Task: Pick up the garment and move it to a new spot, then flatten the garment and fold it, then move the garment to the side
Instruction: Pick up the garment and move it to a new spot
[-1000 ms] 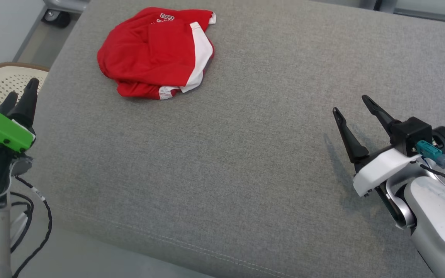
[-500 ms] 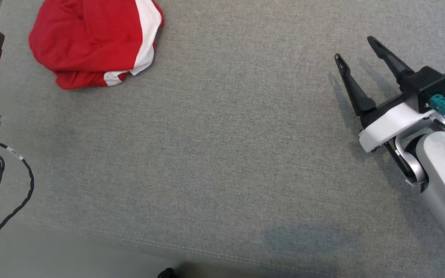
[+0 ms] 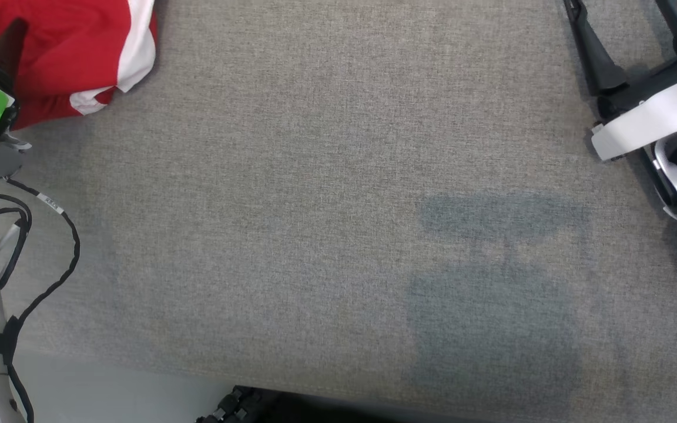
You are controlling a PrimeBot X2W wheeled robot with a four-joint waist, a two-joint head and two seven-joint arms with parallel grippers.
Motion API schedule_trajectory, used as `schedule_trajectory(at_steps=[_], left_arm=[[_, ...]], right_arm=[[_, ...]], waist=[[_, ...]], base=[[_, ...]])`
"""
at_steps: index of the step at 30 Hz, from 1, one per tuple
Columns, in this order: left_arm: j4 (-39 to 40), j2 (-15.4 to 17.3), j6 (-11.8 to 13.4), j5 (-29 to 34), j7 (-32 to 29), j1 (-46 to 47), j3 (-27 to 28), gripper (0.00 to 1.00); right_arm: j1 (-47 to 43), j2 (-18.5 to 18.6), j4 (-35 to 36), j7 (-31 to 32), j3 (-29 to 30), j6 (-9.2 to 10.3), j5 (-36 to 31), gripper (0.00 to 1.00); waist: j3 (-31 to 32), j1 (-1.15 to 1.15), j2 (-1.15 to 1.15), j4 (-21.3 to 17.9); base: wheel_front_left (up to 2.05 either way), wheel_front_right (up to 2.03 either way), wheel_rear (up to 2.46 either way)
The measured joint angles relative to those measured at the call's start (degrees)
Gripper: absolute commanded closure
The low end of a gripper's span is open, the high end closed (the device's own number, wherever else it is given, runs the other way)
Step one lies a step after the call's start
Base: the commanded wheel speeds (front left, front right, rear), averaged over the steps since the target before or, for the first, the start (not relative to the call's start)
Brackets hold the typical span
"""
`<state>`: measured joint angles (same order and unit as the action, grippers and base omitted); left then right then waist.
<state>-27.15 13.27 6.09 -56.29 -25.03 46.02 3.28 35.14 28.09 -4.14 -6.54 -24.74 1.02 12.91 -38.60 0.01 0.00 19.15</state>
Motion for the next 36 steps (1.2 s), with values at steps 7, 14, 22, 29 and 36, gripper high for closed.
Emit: schedule_trajectory(at_steps=[7,14,22,29,36], left_arm=[[-4.16,0.16,0.00,0.32,0.64,1.78,-1.11,0.00],[-6.81,0.14,-0.73,0.59,0.97,3.07,-1.93,1.00],[-3.13,-4.71,-7.93,0.36,2.49,5.76,-6.05,1.00],[0.45,-6.87,-12.14,1.11,2.49,5.71,-11.29,1.00],[4.42,-9.94,-12.72,1.22,0.31,3.24,-17.42,1.00]], right_arm=[[2.69,0.40,1.27,-1.09,0.59,0.00,-0.25,0.00],[3.04,0.07,-0.24,-2.19,0.56,0.00,-0.25,0.00],[2.32,-1.49,-4.32,-4.25,-0.20,0.00,-0.22,0.00],[-0.21,-4.21,-7.47,-5.58,-1.19,0.01,0.71,0.00],[-3.23,-7.60,-10.65,-6.62,-1.92,0.08,1.90,0.00]], waist=[[-3.27,0.00,0.00,-0.60],[-2.60,0.00,0.00,-0.67],[0.22,0.00,0.00,-0.60],[3.95,-0.01,0.00,-0.64],[8.27,-0.01,0.00,-1.26]], base=[[0.00,0.00,0.00],[0.00,0.00,0.00],[0.00,0.00,0.00],[0.00,0.00,0.00],[0.00,0.00,0.00]])
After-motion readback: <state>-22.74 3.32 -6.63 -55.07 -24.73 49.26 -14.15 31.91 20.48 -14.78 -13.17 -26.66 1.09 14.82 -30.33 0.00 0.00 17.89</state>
